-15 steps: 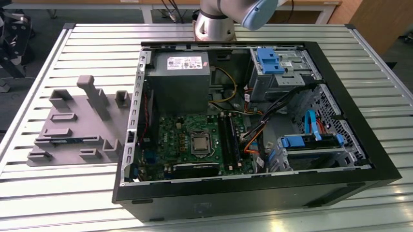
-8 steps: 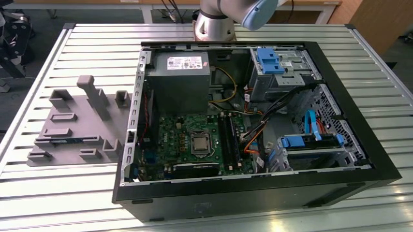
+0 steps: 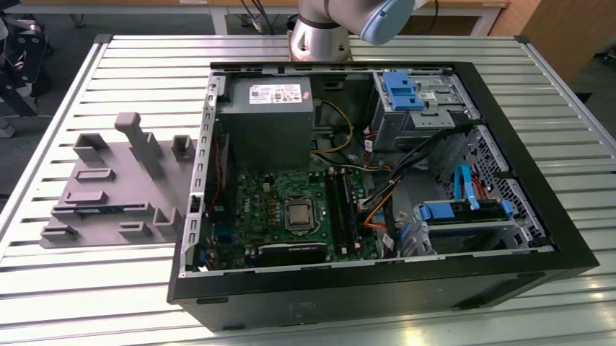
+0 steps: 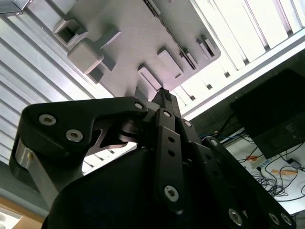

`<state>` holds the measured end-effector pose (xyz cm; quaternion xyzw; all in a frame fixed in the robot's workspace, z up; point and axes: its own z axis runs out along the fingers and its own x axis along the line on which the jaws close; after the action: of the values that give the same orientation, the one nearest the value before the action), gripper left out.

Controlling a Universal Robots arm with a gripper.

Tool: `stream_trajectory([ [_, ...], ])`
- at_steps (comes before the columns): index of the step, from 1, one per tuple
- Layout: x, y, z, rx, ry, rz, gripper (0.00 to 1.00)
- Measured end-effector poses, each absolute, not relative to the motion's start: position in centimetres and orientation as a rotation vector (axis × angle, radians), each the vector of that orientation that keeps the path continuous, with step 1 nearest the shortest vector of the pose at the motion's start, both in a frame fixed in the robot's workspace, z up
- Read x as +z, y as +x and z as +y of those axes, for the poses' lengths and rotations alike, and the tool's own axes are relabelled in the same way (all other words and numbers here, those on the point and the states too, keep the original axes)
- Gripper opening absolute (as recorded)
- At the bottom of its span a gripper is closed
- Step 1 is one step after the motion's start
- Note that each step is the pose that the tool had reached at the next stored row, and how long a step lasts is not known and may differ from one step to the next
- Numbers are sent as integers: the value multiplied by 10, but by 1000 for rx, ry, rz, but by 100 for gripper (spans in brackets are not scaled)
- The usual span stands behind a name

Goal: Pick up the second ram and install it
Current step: 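Pick up the second ram and move it above second insertion slot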

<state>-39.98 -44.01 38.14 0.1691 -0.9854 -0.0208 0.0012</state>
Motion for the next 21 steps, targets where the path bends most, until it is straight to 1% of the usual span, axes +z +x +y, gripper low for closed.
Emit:
stream_trajectory([
  [21,381,-400,-440,-62,935,-2990,11],
])
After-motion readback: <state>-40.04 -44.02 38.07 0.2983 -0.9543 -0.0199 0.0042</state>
